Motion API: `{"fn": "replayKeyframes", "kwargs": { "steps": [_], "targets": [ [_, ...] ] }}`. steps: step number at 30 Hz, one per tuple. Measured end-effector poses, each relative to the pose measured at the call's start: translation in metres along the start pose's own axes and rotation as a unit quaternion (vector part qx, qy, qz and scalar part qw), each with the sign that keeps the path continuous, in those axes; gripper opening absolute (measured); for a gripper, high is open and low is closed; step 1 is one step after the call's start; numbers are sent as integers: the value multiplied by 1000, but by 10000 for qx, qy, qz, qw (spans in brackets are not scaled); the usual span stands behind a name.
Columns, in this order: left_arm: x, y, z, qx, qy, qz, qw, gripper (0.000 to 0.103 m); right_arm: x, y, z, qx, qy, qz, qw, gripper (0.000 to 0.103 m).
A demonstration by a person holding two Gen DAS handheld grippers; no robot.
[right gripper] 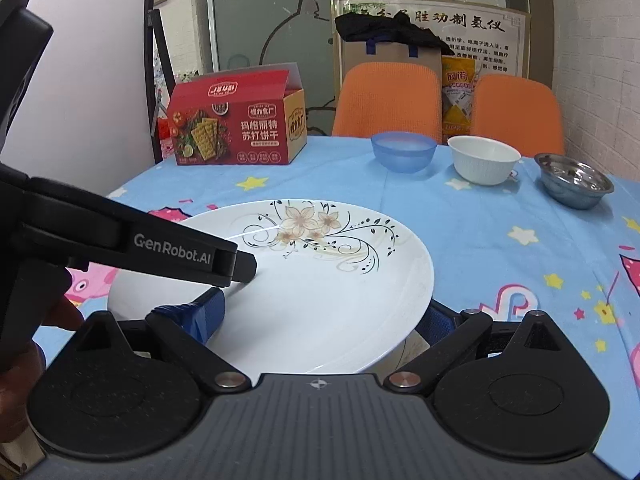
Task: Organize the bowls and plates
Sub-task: 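Carry the floral plate with the left gripper onto the plate stack, then open the left gripper and withdraw from the floral plate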
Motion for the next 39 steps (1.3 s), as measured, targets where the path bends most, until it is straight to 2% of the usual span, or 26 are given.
{"fn": "replayKeyframes", "kwargs": {
  "steps": [2, 7, 12, 16, 22, 24, 28, 31, 34, 39],
  "targets": [
    [3, 1, 5, 121, 36, 14, 9999, 52, 4, 0, 3, 56, 78, 8, 10000, 86],
    [3, 0, 5, 90, -75, 118, 9999, 56, 7, 2, 8, 96, 179, -87, 9998, 86],
    [2, 2, 4, 172, -80, 71, 9998, 60, 8, -2, 7, -79, 266, -15, 9996, 86],
    [1, -3, -5, 108, -248, 173, 9995, 66, 9, -5, -1, -175, 241, 174, 9994, 85],
    [-4, -14, -14, 100, -390, 316, 9987, 67, 10, 1, -1, 266, 329, -186, 9989, 88],
    [-4, -17, -16, 78, -414, 347, 9985, 67, 10, -6, -3, 181, 339, -70, 9992, 87],
    [-3, -19, -17, 37, -416, 353, 9985, 67, 8, -12, -17, 304, 36, -73, 9995, 87],
    [-2, -19, -19, 58, -414, 327, 9986, 67, 5, -21, -32, 209, -282, 166, 9992, 87],
    [-2, -22, -20, 32, -421, 348, 9985, 68, 4, -27, -35, 211, -291, 196, 9992, 87],
    [-1, -28, -22, -23, -405, 373, 9985, 72, 10, -51, -37, 139, -252, 608, 9977, 87]
  ]
}}
Point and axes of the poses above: each gripper's, at about its wrist camera, not at the fingertips, and z roughly the way its jaws point, y to its left, x to its underside, the point moved 3 cm from there along z, roughly the way its jaws point, and after that the axes turned 9 degrees about y, right-handed, at the moved point
